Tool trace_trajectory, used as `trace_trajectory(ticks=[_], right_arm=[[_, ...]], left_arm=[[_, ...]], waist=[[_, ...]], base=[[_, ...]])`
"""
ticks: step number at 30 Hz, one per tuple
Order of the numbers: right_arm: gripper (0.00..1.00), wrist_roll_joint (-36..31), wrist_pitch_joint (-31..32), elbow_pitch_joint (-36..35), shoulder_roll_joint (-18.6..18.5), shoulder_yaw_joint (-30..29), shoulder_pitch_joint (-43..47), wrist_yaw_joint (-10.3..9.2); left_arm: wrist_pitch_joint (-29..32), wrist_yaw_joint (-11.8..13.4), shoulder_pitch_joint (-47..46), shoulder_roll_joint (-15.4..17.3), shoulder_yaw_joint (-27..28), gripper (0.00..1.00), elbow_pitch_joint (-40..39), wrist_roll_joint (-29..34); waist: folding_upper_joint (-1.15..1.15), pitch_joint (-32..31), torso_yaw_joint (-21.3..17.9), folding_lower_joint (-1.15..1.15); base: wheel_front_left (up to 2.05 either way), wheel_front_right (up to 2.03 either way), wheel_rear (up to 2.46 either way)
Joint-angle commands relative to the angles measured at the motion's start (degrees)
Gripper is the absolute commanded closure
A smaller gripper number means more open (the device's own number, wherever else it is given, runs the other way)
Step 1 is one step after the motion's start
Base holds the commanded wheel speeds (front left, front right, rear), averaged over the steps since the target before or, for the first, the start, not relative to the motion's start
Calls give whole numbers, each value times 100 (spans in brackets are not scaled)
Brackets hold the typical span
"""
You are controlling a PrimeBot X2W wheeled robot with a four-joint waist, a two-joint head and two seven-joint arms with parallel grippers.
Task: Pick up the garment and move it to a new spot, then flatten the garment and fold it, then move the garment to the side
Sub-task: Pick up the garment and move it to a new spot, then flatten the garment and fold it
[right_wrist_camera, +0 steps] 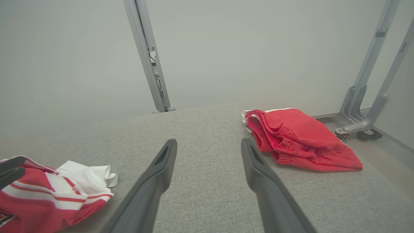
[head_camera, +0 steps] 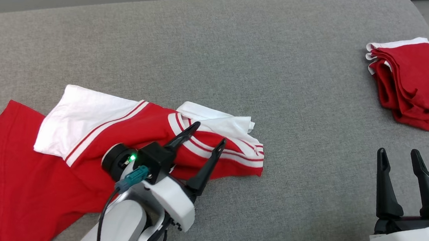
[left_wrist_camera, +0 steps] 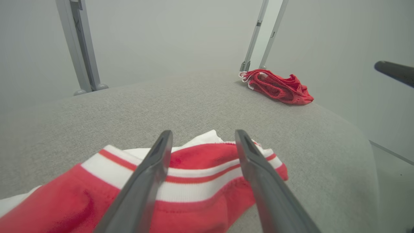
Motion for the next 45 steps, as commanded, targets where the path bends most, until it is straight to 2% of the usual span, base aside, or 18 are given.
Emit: trace_trajectory(ticks=[1, 4, 15, 24, 32, 45], right_arm=[[0, -25, -38, 28, -13, -7, -65, -1], [0, -113, 5, 59, -15, -33, -11, -1], [0, -272, 200, 97, -16, -86, 245, -1], [0, -371, 385, 142, -19, -40, 400, -1], [0, -396, 518, 177, -50, 31, 614, -1], [0, -408, 662, 115, -129, 50, 839, -1]], left_arm=[[-80, 9, 110, 115, 64, 0, 20, -23], [-218, 74, 354, 243, 194, 0, -90, -138], [-548, 661, 1056, 663, 1174, 0, -566, -620], [-646, 830, 1625, 974, 1773, 0, -802, -965], [-563, 918, 2264, 1207, 1902, 0, -1079, -1069], [-329, 1268, 2874, 1309, 1894, 0, -1646, -970]], waist=[[0, -111, 84, 0], [0, -284, 218, 0], [0, -862, 927, 0], [0, -1254, 1343, 0], [0, -1577, 1438, 0], [0, -1826, 1435, 0]], base=[[0, 0, 0], [0, 0, 0], [0, 0, 0], [0, 0, 0], [0, 0, 0], [0, 0, 0]])
